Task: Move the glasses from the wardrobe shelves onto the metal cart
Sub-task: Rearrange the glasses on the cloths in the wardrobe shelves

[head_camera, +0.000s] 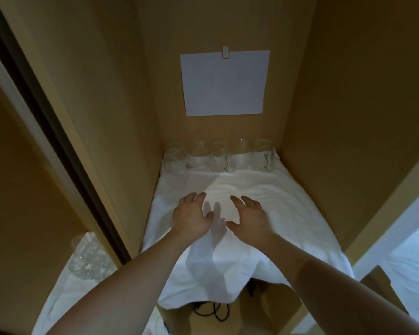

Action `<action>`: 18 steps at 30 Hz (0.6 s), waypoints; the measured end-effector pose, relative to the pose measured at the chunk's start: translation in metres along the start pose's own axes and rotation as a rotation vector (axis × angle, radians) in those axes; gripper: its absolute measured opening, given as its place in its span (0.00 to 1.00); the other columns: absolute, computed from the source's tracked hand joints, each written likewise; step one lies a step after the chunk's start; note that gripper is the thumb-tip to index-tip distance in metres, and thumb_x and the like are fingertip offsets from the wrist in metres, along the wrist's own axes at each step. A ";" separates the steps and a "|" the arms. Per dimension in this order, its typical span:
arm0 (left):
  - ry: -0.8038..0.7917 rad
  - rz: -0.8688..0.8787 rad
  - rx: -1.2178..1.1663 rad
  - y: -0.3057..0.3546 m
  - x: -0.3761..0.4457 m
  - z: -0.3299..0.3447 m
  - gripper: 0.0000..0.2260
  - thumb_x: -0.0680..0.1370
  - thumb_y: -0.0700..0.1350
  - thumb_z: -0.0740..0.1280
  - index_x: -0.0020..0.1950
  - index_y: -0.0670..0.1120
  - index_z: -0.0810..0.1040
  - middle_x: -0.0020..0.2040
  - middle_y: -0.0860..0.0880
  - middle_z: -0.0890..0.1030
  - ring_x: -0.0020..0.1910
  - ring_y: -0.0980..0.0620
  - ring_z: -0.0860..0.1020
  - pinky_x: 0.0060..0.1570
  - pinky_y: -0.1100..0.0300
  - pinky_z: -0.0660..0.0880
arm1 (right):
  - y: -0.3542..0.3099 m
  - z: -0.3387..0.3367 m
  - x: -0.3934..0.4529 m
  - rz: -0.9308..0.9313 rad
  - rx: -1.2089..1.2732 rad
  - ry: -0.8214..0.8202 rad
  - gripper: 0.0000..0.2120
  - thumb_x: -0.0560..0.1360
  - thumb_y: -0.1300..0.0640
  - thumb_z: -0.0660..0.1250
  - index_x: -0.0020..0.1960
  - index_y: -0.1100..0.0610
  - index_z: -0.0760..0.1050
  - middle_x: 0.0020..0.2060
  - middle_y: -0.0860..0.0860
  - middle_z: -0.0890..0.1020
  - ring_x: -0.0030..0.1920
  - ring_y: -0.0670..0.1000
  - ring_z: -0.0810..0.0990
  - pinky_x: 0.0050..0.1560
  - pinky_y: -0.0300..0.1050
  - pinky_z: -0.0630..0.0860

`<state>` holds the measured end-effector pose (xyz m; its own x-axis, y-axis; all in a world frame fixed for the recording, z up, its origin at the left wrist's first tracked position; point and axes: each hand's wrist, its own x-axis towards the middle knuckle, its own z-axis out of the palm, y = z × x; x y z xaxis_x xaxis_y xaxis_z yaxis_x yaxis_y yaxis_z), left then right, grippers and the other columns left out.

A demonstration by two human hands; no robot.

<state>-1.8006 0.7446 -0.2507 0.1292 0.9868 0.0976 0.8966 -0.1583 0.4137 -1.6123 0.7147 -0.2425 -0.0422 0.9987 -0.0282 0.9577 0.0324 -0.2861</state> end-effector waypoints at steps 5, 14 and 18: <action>0.035 0.050 0.094 0.016 -0.047 -0.005 0.30 0.79 0.59 0.65 0.79 0.51 0.64 0.78 0.45 0.66 0.77 0.44 0.63 0.73 0.49 0.66 | 0.002 -0.004 -0.039 -0.023 0.021 0.011 0.37 0.79 0.41 0.65 0.82 0.48 0.52 0.80 0.54 0.59 0.76 0.58 0.60 0.73 0.50 0.64; 0.064 0.033 0.164 0.013 -0.135 -0.015 0.31 0.80 0.60 0.64 0.81 0.51 0.61 0.80 0.46 0.62 0.79 0.43 0.59 0.75 0.47 0.61 | -0.020 0.009 -0.095 -0.122 0.113 0.008 0.38 0.79 0.41 0.65 0.82 0.48 0.52 0.80 0.54 0.59 0.77 0.59 0.59 0.73 0.53 0.64; 0.063 -0.003 0.176 -0.002 -0.173 -0.019 0.31 0.80 0.61 0.63 0.81 0.52 0.61 0.80 0.47 0.62 0.79 0.43 0.58 0.75 0.45 0.61 | -0.044 0.023 -0.116 -0.165 0.121 -0.031 0.38 0.79 0.41 0.65 0.82 0.48 0.51 0.80 0.54 0.58 0.78 0.58 0.59 0.73 0.54 0.64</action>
<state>-1.8332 0.5731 -0.2512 0.1046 0.9822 0.1557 0.9579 -0.1416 0.2498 -1.6558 0.5962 -0.2489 -0.2063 0.9785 -0.0005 0.8960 0.1887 -0.4020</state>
